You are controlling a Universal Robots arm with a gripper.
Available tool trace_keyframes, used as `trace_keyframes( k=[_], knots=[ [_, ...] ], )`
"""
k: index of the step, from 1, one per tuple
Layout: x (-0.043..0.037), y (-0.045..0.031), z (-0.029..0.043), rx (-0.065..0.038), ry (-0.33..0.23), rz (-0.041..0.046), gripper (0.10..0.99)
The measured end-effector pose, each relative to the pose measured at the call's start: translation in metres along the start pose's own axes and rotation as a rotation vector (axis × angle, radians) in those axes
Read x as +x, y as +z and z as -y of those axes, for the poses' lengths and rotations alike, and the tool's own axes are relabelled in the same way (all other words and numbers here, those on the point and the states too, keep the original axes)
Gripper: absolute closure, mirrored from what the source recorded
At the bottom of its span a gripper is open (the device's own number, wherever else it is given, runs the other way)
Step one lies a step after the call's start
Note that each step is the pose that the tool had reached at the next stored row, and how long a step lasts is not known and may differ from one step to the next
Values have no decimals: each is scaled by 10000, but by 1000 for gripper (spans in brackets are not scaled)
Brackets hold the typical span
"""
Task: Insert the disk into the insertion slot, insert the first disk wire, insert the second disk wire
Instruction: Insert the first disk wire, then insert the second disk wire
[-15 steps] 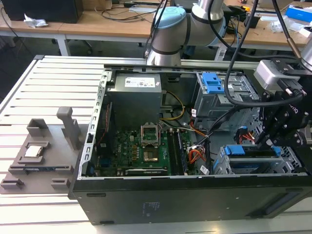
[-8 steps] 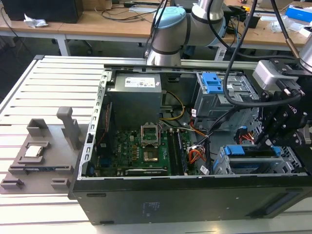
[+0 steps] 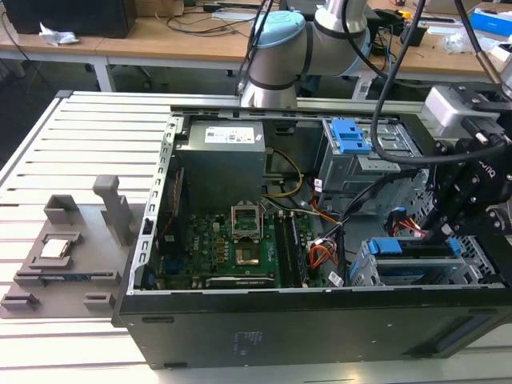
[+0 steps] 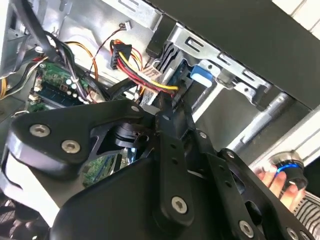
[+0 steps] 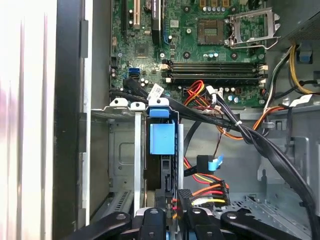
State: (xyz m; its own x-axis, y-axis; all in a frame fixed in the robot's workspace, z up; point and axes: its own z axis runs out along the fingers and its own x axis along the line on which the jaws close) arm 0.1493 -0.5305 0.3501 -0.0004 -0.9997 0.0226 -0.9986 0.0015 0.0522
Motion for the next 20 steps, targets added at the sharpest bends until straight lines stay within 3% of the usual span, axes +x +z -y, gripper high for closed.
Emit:
trace_keyframes(
  k=[2,4,7,20],
  knots=[
    [-3,-78,-4,1,0,-1,859],
    [-5,-136,-7,1,0,-1,980],
    [-6,-213,-11,0,0,-3,980],
    [-5,-233,-12,0,0,-2,980]
  ],
)
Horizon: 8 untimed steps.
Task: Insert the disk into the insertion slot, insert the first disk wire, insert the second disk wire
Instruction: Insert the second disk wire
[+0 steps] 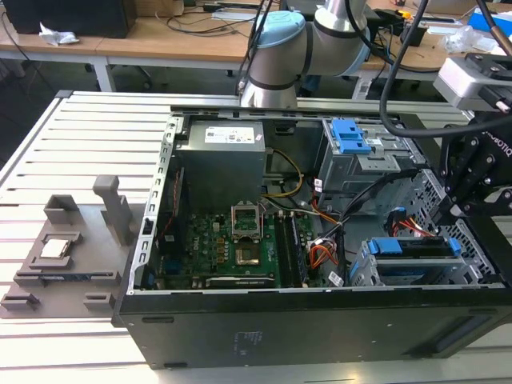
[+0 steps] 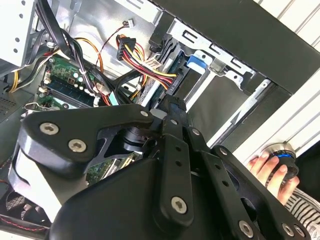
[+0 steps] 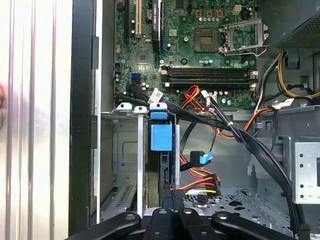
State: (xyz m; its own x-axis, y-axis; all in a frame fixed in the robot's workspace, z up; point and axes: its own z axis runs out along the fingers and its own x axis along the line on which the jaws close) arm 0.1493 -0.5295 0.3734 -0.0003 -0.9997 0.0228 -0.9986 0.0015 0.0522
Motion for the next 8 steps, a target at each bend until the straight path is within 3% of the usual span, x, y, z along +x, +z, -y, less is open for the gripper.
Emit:
trace_keyframes(
  k=[6,7,8],
  knots=[
    [0,-2,0,0,0,-1,973],
    [0,-2,0,0,0,-1,918],
    [0,-3,0,0,0,-1,792]
  ],
)
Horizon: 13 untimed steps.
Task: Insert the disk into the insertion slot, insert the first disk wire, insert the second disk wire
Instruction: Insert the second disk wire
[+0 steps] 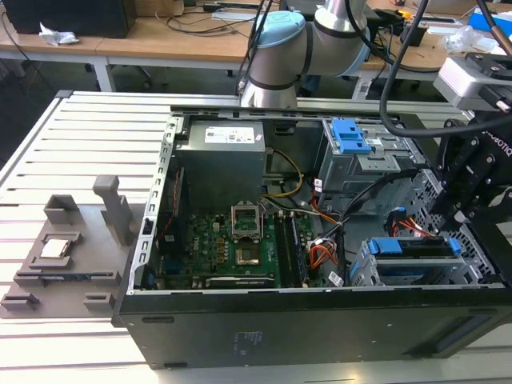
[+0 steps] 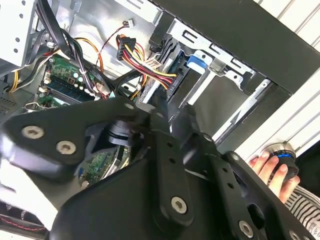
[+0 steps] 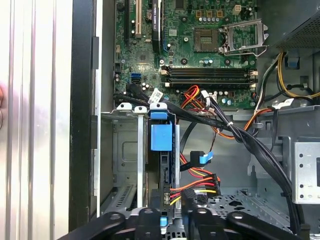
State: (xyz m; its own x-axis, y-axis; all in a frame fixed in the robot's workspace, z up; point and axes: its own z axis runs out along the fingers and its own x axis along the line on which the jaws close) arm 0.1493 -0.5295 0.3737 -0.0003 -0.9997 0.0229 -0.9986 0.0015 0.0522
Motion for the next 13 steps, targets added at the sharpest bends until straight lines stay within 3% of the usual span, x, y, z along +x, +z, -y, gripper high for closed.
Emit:
trace_keyframes(
  k=[1,3,7,13],
  knots=[
    [0,0,0,0,0,1,725],
    [-4,-1,-18,0,1,-4,725],
    [-83,31,-109,0,1,0,725],
    [-218,69,-171,0,0,-2,725]
  ],
)
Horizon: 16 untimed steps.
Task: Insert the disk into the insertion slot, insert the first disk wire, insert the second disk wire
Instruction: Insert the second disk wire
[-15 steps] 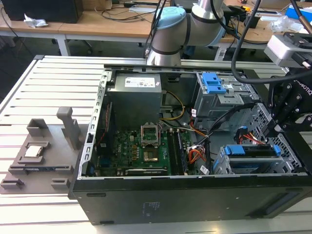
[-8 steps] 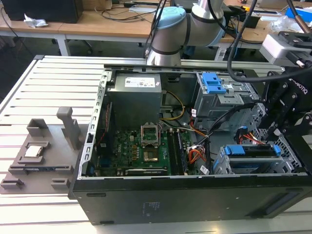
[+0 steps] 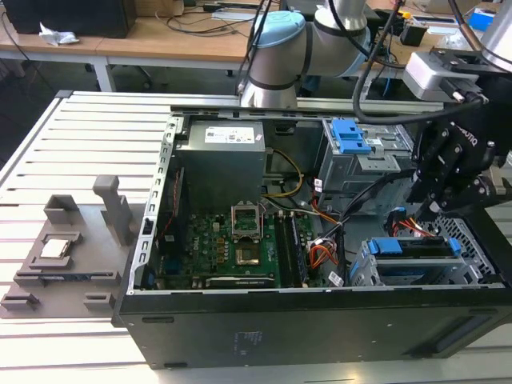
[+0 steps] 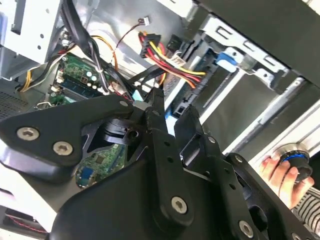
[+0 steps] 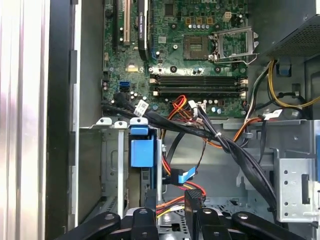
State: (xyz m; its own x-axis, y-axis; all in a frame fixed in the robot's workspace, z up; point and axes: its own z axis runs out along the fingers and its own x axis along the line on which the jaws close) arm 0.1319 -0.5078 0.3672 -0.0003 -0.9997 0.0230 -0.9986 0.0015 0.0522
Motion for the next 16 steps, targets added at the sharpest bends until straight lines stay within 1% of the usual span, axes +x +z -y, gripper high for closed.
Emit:
trace_keyframes(
  k=[2,4,5,7,8,9,10,13,15,16],
  knots=[
    [-40,15,-38,0,2,-26,725],
    [-73,33,-77,1,6,-102,725],
    [-92,48,-108,1,13,-242,725],
    [-121,75,-149,1,25,-470,725],
    [-147,102,-163,1,34,-639,725],
    [-164,131,-161,1,33,-659,725],
    [-166,142,-161,1,34,-673,725],
    [-166,151,-161,1,41,-776,725],
    [-166,151,-162,1,41,-781,725],
    [-166,151,-161,1,41,-782,808]
  ],
)
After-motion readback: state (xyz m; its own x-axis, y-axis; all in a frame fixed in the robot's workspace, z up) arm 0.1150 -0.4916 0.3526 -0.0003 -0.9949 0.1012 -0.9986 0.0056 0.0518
